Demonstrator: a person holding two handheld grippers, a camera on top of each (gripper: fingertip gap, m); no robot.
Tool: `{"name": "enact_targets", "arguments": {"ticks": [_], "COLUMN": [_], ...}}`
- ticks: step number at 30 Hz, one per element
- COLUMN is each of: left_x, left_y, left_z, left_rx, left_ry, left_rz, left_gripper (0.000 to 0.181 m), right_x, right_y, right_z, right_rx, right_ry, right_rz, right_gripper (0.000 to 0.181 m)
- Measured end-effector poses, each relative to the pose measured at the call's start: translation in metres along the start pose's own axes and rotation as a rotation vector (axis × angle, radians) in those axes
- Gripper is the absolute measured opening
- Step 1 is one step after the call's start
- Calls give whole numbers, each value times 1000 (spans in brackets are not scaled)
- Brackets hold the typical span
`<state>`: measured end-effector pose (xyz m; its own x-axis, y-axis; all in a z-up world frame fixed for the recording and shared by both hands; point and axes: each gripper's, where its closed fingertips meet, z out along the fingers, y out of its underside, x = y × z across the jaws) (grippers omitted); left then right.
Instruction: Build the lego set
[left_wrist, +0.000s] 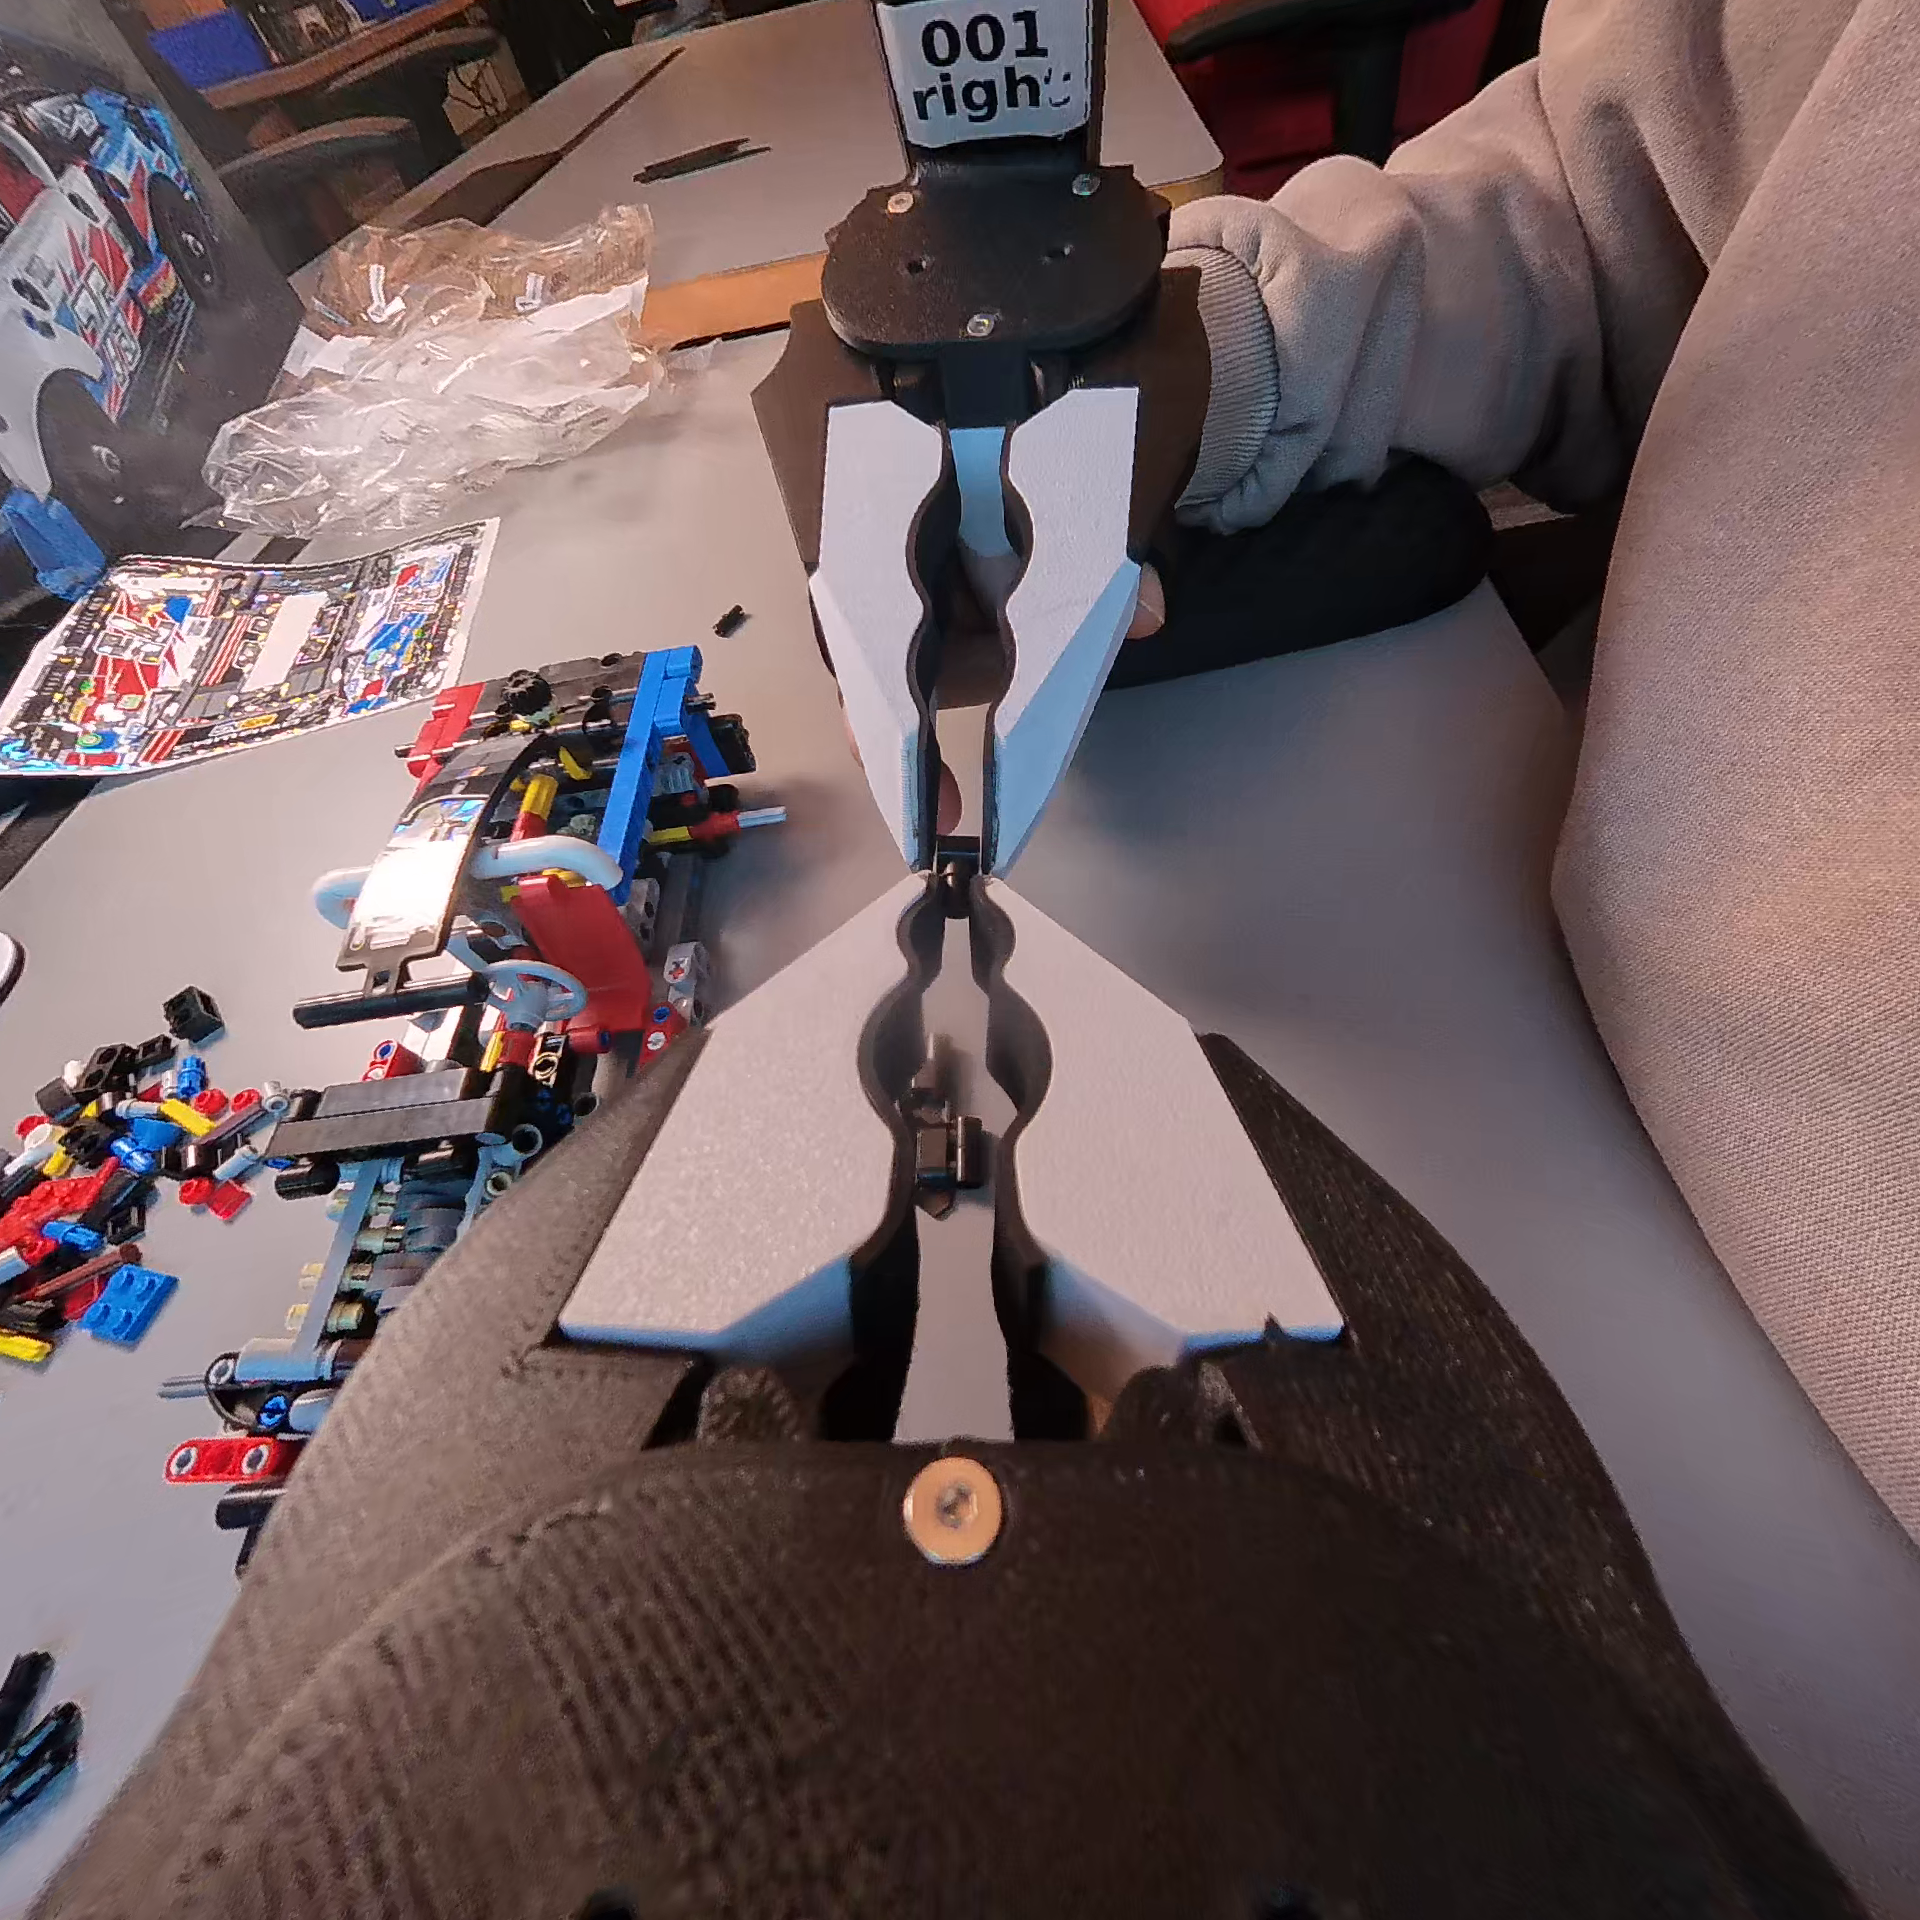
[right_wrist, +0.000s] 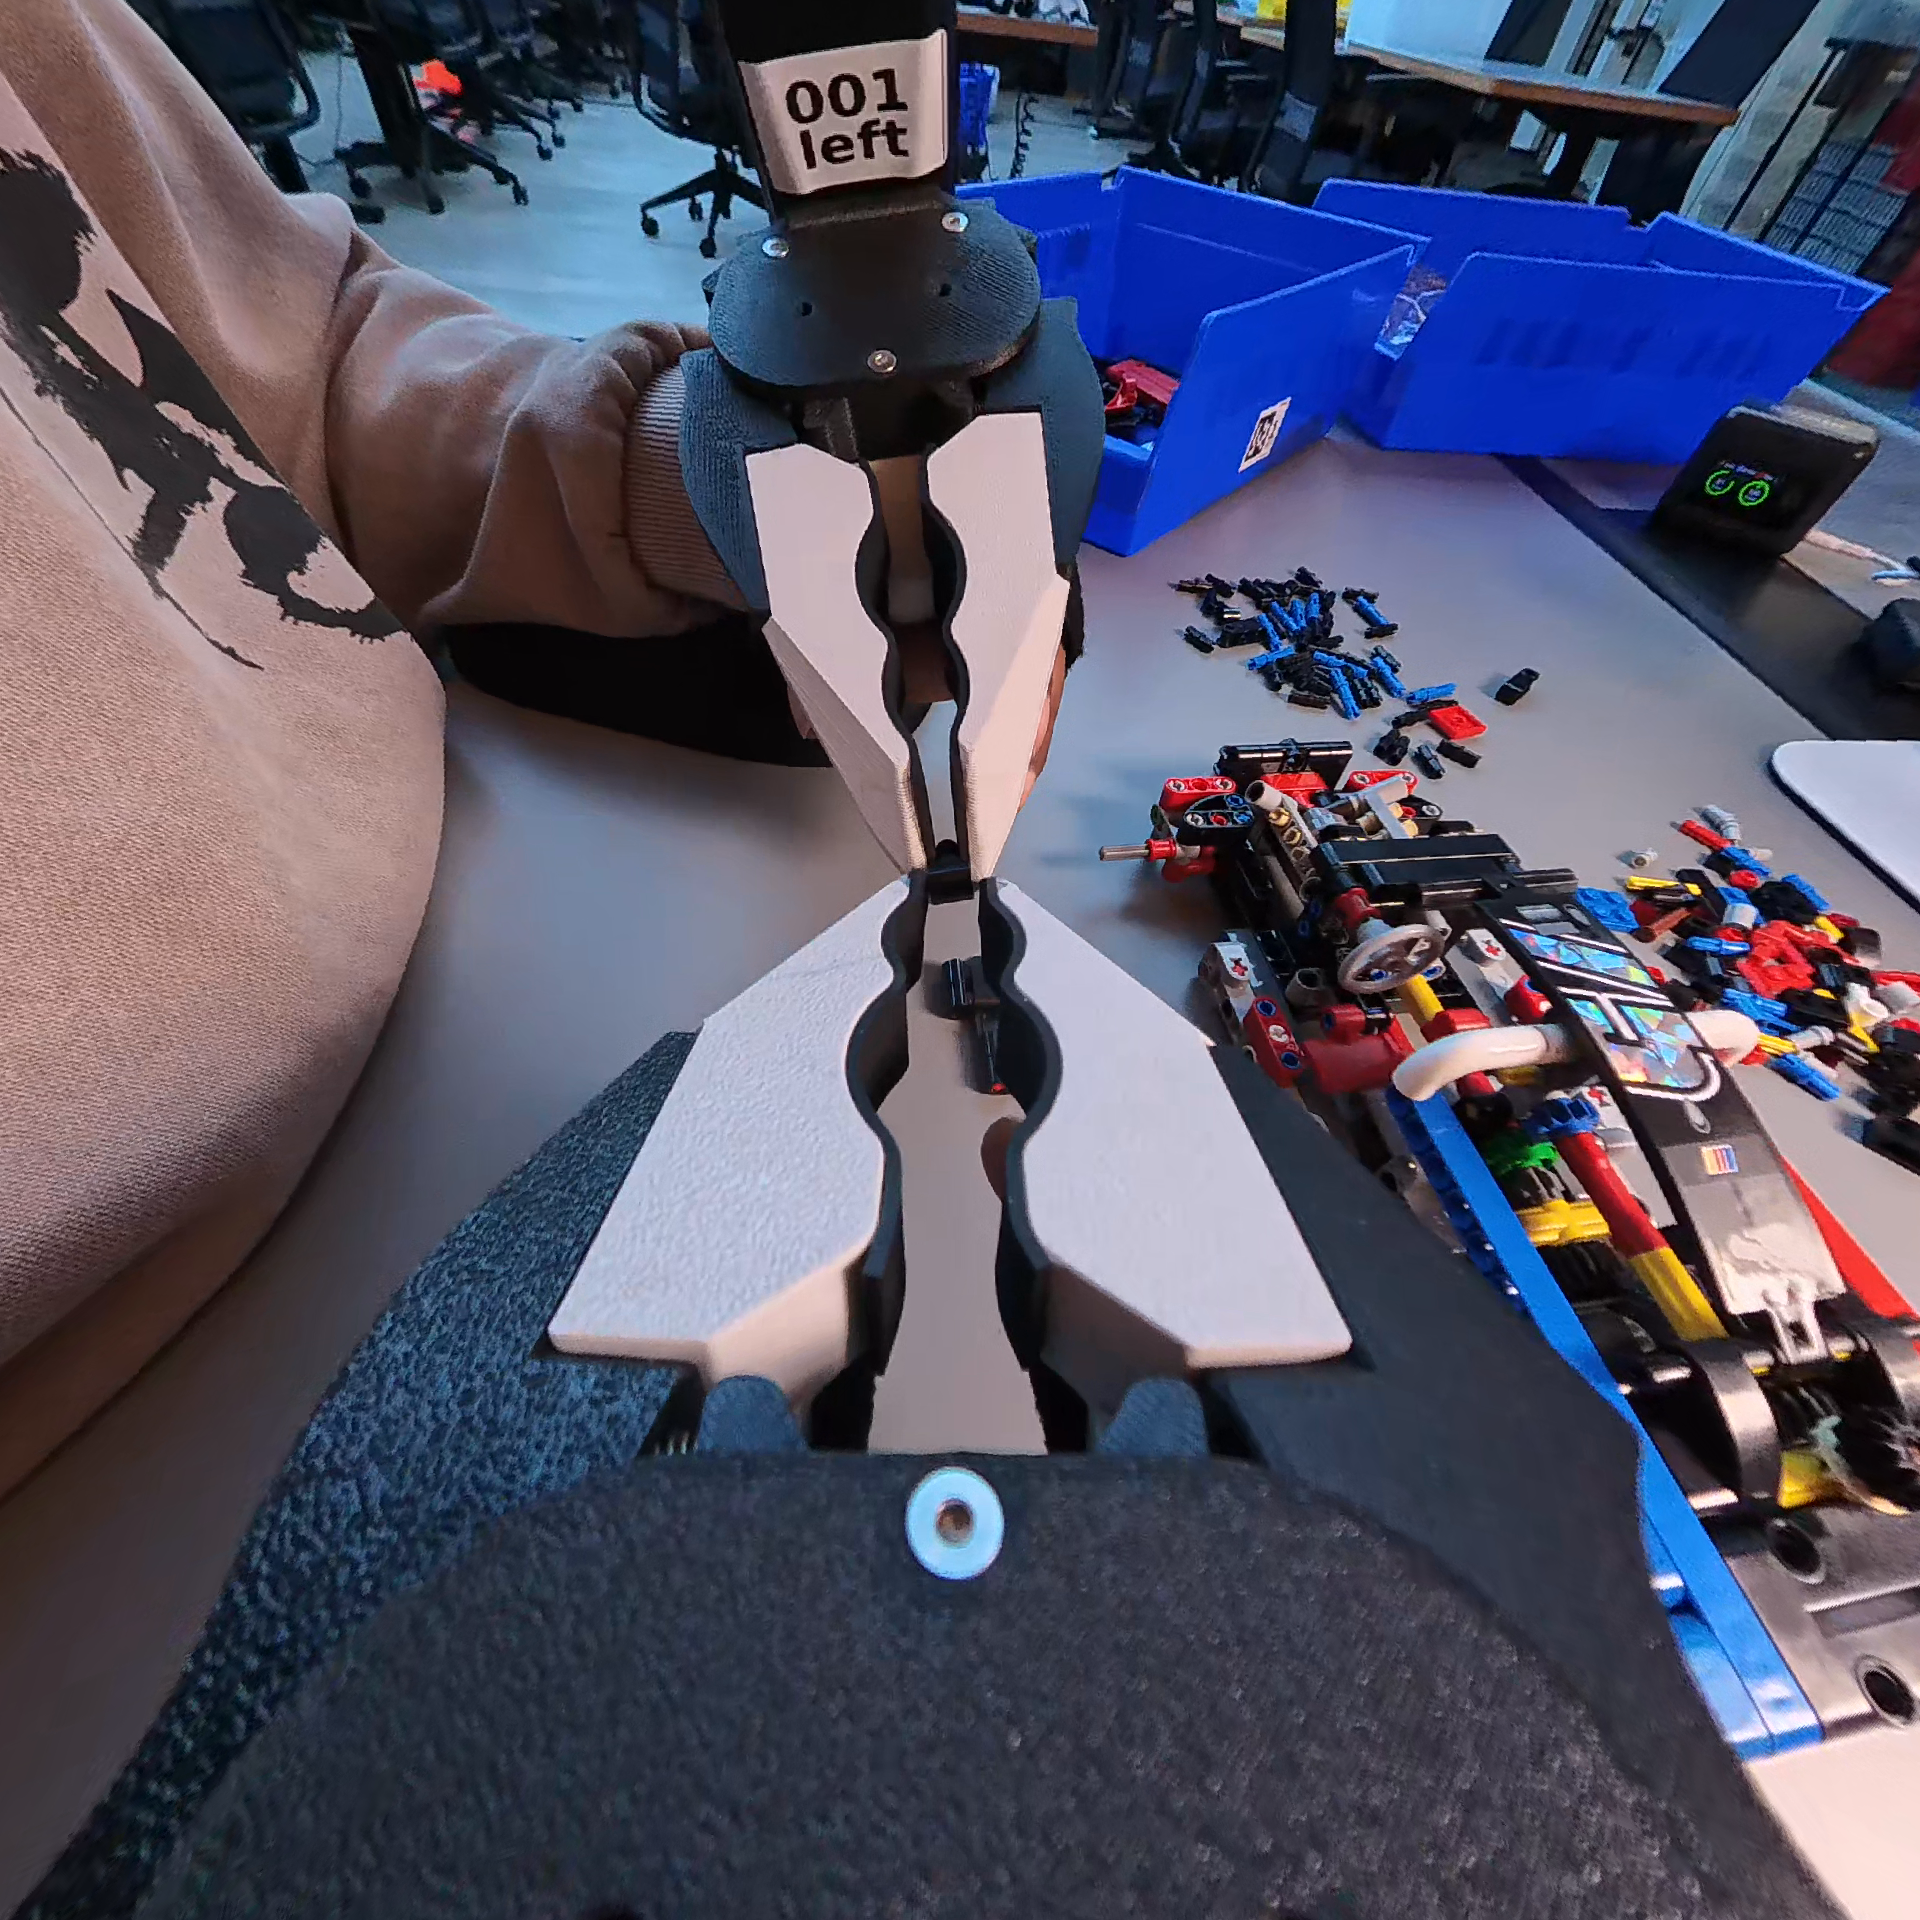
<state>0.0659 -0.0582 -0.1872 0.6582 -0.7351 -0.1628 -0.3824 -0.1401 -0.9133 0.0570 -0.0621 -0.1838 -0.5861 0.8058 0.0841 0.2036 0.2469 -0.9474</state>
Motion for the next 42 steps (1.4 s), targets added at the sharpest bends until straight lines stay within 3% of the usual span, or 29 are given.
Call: {"name": "enact_targets", "arguments": {"ticks": [1,28,33,38,42], "left_x": [1,11,-9,-14,-11], "left_y": [0,13,17,52,60], "left_z": [0,5,-1,-5,-2], "left_rx": [-2,-47,-50,-231,-287], "left_ry": [4,112,16,10,32], "left_rz": [-2,-122,-147,-191,-195], "left_gripper": [2,2,14,32,40], "right_x": [0,-10,10,25,26], "right_y": [0,13,10,13,15], "right_z": [0,3,-7,-20,-20], "right_rx": [-1,-62,-38,-38,-46], "right_ry": [0,-40,33,86,85], "right_rz": [-6,-45,12,47,56], "right_gripper": [7,6,5,5,5]}}
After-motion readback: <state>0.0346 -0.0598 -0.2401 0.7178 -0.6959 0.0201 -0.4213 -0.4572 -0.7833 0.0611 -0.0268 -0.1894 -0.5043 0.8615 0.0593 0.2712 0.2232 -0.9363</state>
